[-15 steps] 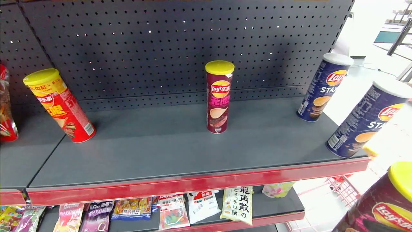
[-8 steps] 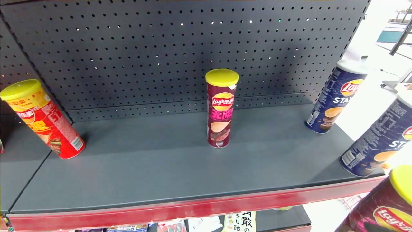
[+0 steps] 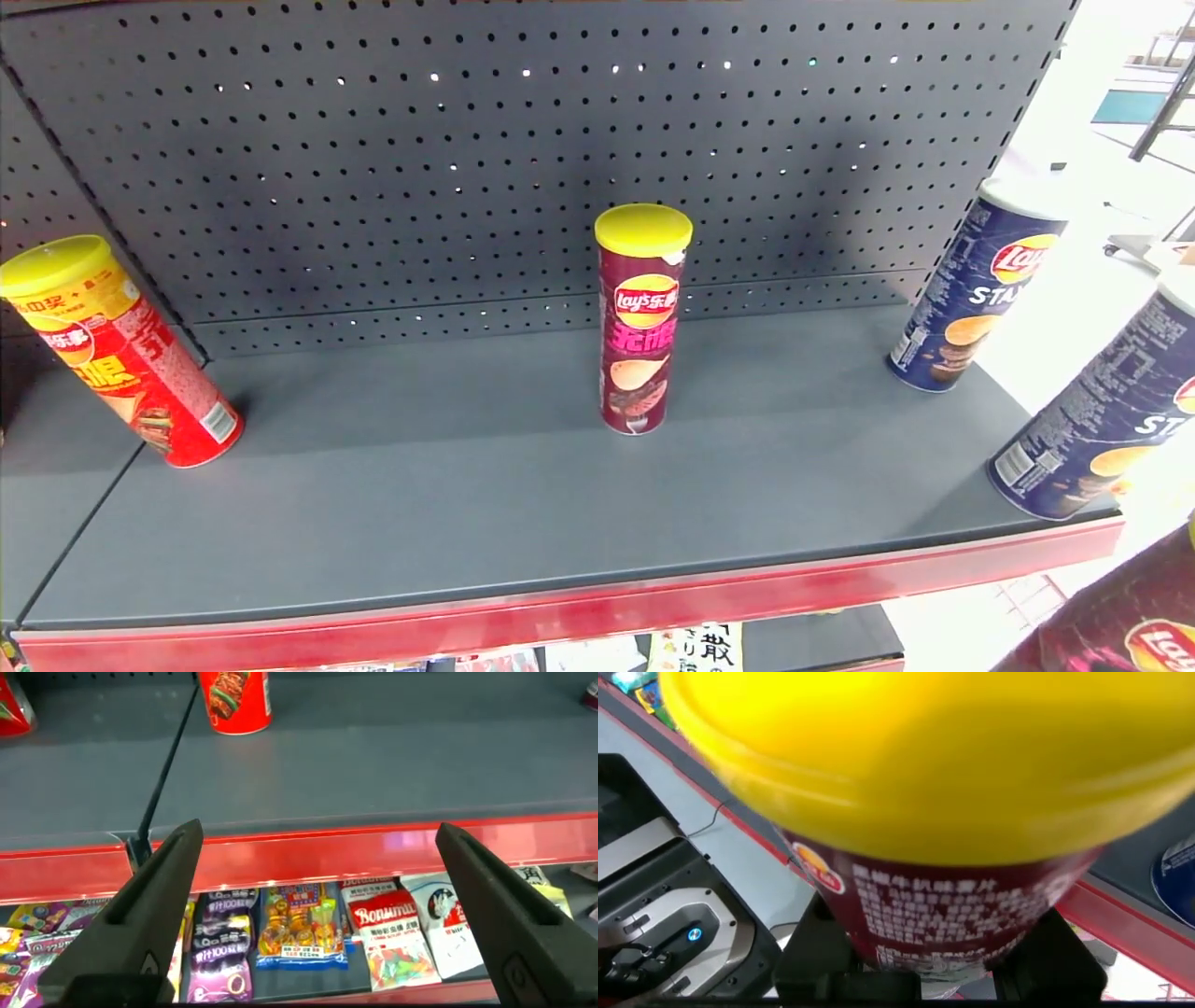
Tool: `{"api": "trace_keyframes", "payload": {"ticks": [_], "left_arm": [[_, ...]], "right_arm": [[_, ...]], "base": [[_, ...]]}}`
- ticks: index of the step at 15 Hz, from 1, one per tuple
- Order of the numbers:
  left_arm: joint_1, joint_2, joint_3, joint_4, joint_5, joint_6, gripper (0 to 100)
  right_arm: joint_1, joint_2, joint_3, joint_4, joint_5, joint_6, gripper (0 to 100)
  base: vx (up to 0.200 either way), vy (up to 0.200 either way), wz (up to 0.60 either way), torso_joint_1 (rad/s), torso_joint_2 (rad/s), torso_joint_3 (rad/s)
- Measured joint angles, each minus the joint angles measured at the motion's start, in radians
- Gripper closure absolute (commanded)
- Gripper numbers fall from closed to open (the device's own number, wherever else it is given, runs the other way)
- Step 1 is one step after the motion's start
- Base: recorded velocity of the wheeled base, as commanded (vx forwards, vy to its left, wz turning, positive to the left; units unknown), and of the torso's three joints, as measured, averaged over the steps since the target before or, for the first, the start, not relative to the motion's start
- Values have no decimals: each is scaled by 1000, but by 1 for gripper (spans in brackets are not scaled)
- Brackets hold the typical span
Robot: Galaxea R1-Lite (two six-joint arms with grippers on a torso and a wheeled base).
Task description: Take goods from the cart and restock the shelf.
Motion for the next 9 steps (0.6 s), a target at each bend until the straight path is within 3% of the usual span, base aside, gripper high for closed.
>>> {"api": "trace_keyframes", "payload": {"ticks": [3, 5, 7, 9], "left_arm": [[-8, 13, -1, -3, -6, 0, 0], [-14, 29, -51, -4, -18, -9, 0], [-31, 115, -196, -7, -39, -44, 0], [-64, 297, -356, -25, -134, -38, 0]], "right_arm": [[1, -54, 20, 4, 33, -1, 100], [-1, -66, 16, 5, 53, 1, 100], [-1, -58, 7, 1, 55, -2, 100], [-1, -41, -3, -3, 52, -2, 100]], "base": [[0, 0, 0, 0, 0, 0], [0, 0, 0, 0, 0, 0], [0, 0, 0, 0, 0, 0], [0, 0, 0, 0, 0, 0]]}}
